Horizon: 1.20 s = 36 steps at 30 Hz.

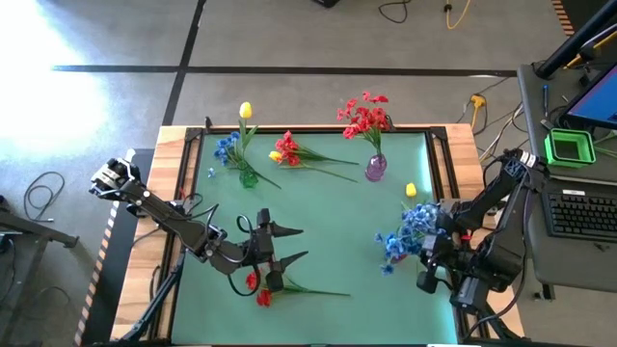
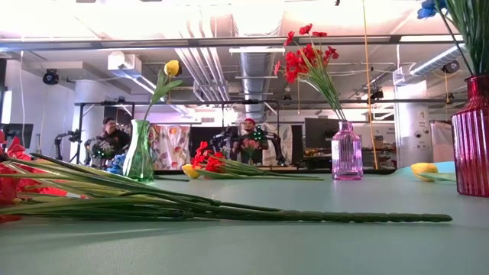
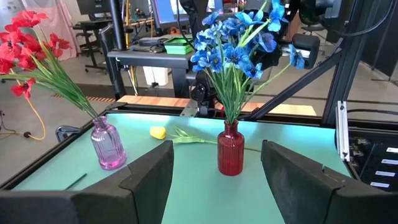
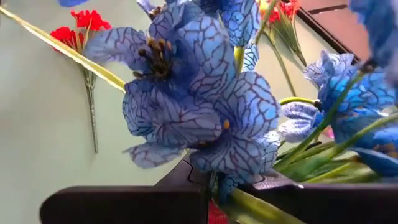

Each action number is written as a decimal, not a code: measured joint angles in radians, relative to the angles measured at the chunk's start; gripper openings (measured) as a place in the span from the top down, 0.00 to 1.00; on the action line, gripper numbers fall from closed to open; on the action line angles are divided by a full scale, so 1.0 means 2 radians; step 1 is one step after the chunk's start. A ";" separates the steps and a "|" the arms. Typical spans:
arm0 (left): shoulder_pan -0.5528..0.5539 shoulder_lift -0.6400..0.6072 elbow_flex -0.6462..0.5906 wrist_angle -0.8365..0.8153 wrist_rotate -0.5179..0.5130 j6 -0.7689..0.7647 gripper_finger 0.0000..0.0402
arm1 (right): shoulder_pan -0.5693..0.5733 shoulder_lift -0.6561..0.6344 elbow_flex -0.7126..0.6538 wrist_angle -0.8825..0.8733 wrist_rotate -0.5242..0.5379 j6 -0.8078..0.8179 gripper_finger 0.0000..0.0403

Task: Sort flowers into vase by color
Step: Put the bottom blue flower into the red vase, then put the bottom red flower into the purple vase

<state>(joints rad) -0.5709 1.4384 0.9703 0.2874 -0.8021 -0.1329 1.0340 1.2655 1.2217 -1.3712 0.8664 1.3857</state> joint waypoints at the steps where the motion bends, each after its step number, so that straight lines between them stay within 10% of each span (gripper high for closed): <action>1: 0.000 0.000 0.000 0.000 0.000 0.000 0.43 | 0.000 0.000 0.000 0.000 -0.002 0.000 0.96; 17: 0.000 0.000 0.000 -0.003 0.000 -0.004 0.43 | 0.000 -0.015 0.000 -0.002 -0.067 0.045 0.53; 36: -0.015 -0.008 0.000 -0.130 0.054 -0.093 0.43 | 0.001 -0.066 0.000 0.053 -0.209 0.066 0.48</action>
<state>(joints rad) -0.6010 1.4224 0.9703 0.0276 -0.6936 -0.3184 1.0359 1.1339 1.2217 -1.2660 0.4485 1.5167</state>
